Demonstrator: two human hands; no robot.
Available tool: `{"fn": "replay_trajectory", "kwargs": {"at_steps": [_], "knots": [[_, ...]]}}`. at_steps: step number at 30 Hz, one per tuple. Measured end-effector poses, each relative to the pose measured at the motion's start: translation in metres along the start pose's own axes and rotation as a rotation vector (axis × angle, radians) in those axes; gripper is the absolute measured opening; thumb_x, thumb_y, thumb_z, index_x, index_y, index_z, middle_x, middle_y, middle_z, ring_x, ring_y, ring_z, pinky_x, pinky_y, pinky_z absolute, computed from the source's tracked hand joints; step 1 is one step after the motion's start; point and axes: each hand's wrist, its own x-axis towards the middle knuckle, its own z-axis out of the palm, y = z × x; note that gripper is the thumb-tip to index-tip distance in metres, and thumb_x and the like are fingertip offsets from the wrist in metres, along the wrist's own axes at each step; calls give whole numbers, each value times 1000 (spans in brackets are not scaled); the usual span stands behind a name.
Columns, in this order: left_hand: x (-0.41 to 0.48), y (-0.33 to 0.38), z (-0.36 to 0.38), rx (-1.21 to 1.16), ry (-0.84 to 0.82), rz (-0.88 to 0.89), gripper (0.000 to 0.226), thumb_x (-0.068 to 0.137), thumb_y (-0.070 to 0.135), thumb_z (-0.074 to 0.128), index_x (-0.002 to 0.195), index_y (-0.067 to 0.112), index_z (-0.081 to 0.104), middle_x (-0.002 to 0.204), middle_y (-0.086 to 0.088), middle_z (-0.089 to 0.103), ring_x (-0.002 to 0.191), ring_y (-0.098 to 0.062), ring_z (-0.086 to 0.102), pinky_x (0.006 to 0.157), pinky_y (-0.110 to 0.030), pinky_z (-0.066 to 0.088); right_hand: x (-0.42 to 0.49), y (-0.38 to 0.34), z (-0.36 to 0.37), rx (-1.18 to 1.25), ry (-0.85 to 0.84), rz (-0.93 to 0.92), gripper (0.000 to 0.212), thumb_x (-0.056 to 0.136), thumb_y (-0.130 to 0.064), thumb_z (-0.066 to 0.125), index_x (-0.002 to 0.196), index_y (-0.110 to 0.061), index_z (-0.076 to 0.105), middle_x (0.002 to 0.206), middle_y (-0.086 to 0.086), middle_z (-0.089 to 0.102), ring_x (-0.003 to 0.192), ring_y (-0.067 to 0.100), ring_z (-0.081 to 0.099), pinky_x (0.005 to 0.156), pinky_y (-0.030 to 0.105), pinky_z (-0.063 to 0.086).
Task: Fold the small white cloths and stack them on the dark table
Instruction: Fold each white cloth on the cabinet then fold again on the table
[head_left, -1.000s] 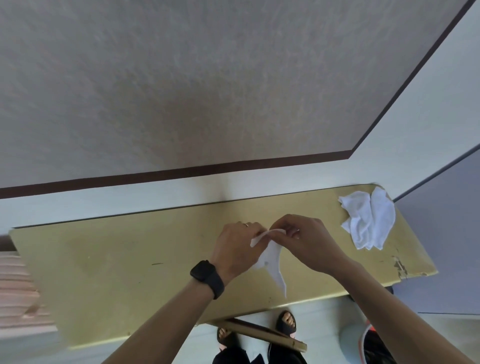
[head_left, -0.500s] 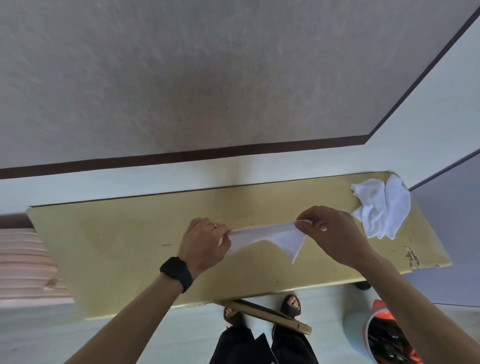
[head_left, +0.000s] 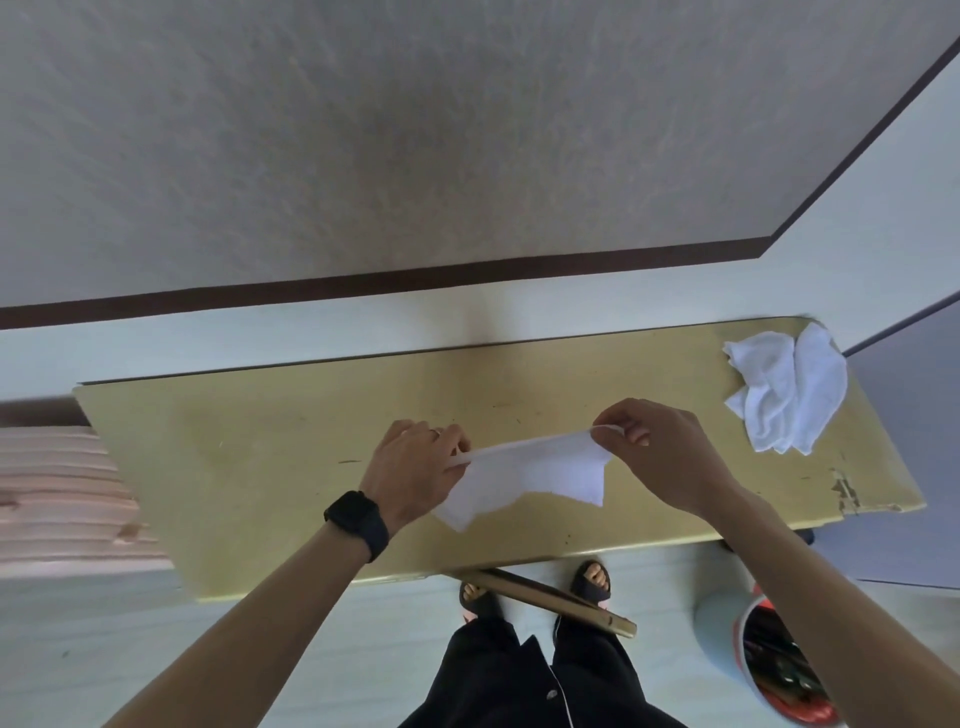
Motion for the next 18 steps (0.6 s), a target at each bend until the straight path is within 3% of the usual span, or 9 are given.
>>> {"fn": "replay_trajectory", "kwargs": {"at_steps": [3,7,11,18], "knots": [[-1,-17,-3,-8,53,22,17,92,35,67,96,19,72,71,4,69,70,-22,60,84,-38,46,2,9,1,-52,10,-22,7,92,-25,65,89,-30,70,87,-17,65,81,-2,59,72,16,46],[9,-38,-19,-27,91,-14,40,96,48,50,104,20,77,83,3,74,76,-23,64,82,-35,46,19,17,1,-141,71,-115,6,95,-26,63,94,-29,68,88,-18,62,82,-3,58,76,24,49],[29,-50,-40,-161,156,-104,26,97,37,59,114,24,75,109,6,65,92,-17,61,81,-31,50,44,11,0,-185,159,-186,8,96,-27,61,99,-28,68,92,-15,63,85,4,57,79,26,48],[46,-71,-63,-116,407,-99,11,90,30,71,98,26,78,95,8,72,84,-14,64,78,-30,52,69,-8,-3,-192,406,-300,8,92,-20,66,98,-20,72,96,-8,66,90,16,61,76,34,51]]}}
